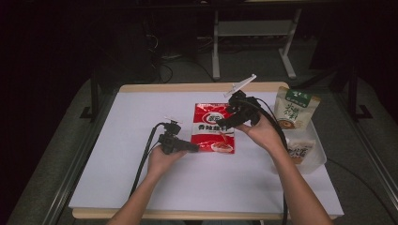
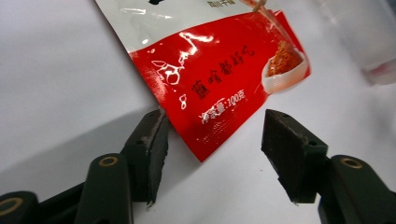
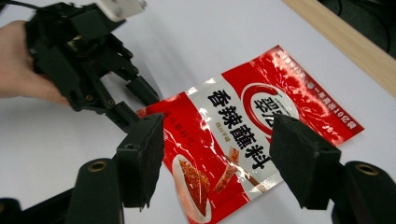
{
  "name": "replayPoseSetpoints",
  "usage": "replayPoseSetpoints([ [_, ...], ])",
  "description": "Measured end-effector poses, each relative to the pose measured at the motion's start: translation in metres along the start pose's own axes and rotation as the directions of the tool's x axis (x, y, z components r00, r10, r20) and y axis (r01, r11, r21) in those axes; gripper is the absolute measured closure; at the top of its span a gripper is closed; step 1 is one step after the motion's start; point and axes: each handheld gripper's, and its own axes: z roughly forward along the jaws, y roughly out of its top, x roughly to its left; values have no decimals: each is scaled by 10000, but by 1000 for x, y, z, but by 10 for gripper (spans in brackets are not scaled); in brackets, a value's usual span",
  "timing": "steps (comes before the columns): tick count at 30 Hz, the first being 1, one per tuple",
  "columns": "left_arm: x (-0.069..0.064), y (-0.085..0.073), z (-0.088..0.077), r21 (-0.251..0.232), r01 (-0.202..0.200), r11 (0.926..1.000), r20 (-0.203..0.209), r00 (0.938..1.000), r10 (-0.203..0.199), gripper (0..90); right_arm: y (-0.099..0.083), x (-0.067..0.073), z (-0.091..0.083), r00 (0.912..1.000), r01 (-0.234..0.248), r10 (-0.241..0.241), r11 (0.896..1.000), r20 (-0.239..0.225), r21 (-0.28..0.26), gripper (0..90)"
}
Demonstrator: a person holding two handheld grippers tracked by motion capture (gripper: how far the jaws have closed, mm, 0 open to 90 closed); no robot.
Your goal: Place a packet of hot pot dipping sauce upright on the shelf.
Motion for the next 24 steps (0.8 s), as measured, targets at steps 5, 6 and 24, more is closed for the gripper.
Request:
replayPoseSetpoints([
  [5, 1, 1, 0, -95, 25, 10000, -243, 9997, -28, 514, -2, -3, 19, 9986, -516, 514, 9984, 123, 211, 326],
  [6, 2, 1, 0, -39, 61, 10000, -236, 9997, -62, 516, -2, -5, 24, 9978, -644, 638, 9972, 190, 373, 316],
  [24, -6, 1, 1, -412, -448, 9981, -928, 9948, 408, 602, -12, -45, 76, 9731, -2135, 2021, 9715, 1106, 1030, 290],
])
